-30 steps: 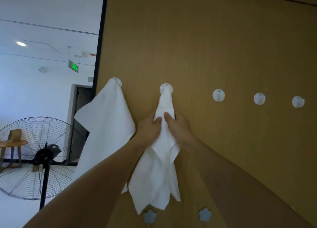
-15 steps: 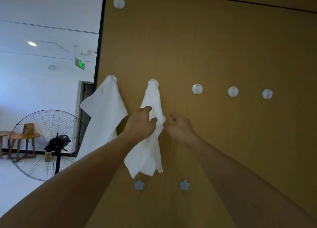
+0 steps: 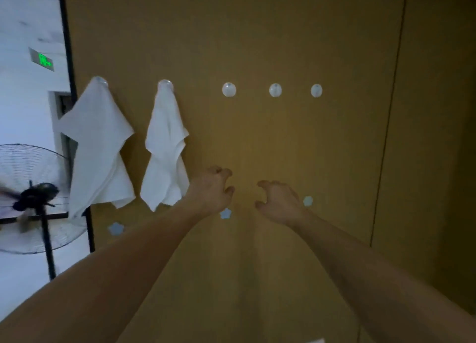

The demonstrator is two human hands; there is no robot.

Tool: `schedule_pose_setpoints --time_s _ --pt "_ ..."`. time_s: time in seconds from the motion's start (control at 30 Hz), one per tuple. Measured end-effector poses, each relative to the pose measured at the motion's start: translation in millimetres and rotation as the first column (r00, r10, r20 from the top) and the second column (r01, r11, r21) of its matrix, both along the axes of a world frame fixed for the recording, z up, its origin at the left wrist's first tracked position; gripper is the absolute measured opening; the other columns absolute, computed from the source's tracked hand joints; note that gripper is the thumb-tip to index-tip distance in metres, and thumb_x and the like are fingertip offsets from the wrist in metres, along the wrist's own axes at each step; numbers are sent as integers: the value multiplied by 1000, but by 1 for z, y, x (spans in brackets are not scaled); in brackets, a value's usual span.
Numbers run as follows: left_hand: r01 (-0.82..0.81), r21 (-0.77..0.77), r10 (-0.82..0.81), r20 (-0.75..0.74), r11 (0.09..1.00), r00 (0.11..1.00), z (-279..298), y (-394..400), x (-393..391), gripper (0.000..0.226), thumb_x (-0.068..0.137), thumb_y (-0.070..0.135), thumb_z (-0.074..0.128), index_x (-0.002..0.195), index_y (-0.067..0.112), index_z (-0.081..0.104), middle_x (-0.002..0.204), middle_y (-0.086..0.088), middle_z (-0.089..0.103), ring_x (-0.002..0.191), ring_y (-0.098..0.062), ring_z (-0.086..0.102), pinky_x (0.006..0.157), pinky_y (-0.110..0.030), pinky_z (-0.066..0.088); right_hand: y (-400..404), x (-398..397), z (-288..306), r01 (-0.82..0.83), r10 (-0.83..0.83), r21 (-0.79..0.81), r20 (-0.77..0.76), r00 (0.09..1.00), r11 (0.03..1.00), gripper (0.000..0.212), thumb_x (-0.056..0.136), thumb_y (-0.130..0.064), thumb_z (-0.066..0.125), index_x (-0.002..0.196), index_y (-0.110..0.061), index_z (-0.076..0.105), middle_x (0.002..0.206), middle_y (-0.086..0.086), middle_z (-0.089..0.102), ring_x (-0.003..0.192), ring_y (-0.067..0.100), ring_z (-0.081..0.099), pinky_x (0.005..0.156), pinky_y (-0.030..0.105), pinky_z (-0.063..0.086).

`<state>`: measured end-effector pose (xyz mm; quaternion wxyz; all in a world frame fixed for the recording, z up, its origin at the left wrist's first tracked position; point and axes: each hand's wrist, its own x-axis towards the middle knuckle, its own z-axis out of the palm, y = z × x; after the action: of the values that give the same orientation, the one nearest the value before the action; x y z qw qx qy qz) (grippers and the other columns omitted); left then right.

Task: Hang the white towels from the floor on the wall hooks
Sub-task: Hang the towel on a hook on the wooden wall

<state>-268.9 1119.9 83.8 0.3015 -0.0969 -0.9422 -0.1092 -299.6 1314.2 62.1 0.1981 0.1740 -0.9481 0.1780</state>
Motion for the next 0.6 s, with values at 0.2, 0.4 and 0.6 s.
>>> schedule_pose_setpoints --time_s 0.2,0.4,0.6 --pt "286 -56 -286 11 957 958 -22 80 23 49 92 37 54 137 19 50 137 -7 52 124 -29 47 100 -41 44 81 87 -22 336 -336 36 -17 942 941 61 87 -45 60 142 -24 43 131 8 57 121 30 53 93 39 49" --pt "592 -83 -583 114 801 804 -66 170 90 52 90 46 52 138 27 49 146 -6 45 133 -30 40 106 -39 39 134 221 -57 631 -633 58 65 771 774 65 87 -46 57 145 -22 39 131 11 56 121 34 51 94 44 50" --pt "865 -33 -836 244 500 492 -107 260 220 52 93 45 49 141 26 43 142 -1 44 131 -26 37 105 -41 38 179 400 -96 853 -850 48 128 511 520 63 89 -44 57 145 -21 39 130 10 57 120 33 52 95 43 48"
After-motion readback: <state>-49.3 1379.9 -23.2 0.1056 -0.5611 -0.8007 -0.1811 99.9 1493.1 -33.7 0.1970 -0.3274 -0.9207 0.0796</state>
